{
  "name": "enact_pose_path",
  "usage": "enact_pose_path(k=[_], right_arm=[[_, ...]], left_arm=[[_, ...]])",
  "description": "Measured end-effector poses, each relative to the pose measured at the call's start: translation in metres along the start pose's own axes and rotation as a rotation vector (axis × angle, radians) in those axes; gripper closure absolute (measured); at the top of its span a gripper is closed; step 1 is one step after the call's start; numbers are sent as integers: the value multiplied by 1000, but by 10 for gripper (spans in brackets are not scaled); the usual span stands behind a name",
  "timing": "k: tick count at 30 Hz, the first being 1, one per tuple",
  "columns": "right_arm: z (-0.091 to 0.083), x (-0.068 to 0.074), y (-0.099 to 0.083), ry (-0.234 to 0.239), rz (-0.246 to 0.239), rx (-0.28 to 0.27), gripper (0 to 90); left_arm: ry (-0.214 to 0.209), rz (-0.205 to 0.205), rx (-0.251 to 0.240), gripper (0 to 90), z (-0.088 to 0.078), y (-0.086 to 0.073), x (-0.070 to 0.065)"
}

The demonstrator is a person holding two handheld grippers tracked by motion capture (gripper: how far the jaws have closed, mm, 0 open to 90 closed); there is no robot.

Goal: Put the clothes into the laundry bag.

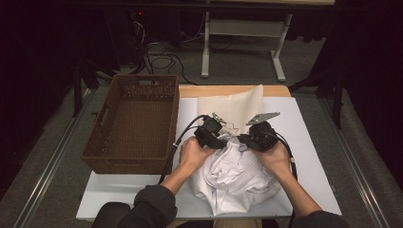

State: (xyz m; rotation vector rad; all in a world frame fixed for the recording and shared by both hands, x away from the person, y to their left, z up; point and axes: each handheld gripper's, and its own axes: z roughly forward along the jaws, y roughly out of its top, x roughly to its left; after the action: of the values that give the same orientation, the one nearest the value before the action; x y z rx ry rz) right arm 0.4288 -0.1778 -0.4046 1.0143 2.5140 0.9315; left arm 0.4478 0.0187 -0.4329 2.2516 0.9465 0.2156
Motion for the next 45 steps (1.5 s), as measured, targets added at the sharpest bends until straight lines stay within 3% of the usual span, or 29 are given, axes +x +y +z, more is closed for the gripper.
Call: enact_pose_path(k=[5,8,10,12,14,15,16,18,21,26,29,34,36,38,41,42,45], right_arm=[[3,-2,0,-16,-11,5,886],[5,-2,0,-20,-19,9,886],[5,-2,1,-17,-13,6,887],[5,-3,1,-13,0,6,887],[5,-4,1,-14,0,5,887],[5,-5,1,-18,2,5,887],[5,-7,1,-15,8,8,887],[6,-9,2,-14,19,4,887],[8,-9,5,-5,33,-16,887],[3,-1,14,-1,3,-49,888],[1,5,19,-2,-40,-66,888],[-5,9,20,15,-45,-84,888],[-6,9,19,19,-44,-88,888],[-7,9,17,25,-47,-88,888],[-6,13,14,39,-56,-85,888],[-6,15,12,42,-72,-78,888],[-7,19,5,42,-87,-57,888]], left_arm=[[38,79,32,438,-23,-11,-13],[85,83,78,431,-23,-18,-14],[60,44,96,483,-18,-23,-7],[16,20,80,641,-14,-27,0],[-65,-7,65,794,-8,-29,7],[-99,-3,52,848,-5,-30,8],[-106,-1,46,881,-3,-30,8],[-122,7,41,887,0,-29,6],[-170,31,-15,891,-4,-27,1],[-221,53,-60,892,-6,-23,-7],[-234,62,-66,892,-5,-17,-11],[-246,94,-103,892,-4,-9,-22],[-243,88,-108,892,2,-9,-23],[-224,44,-93,893,12,-7,-22],[-115,-8,-47,893,30,-3,-16],[-76,-36,-52,893,34,-3,-11],[-30,-103,-71,892,37,-2,4]])
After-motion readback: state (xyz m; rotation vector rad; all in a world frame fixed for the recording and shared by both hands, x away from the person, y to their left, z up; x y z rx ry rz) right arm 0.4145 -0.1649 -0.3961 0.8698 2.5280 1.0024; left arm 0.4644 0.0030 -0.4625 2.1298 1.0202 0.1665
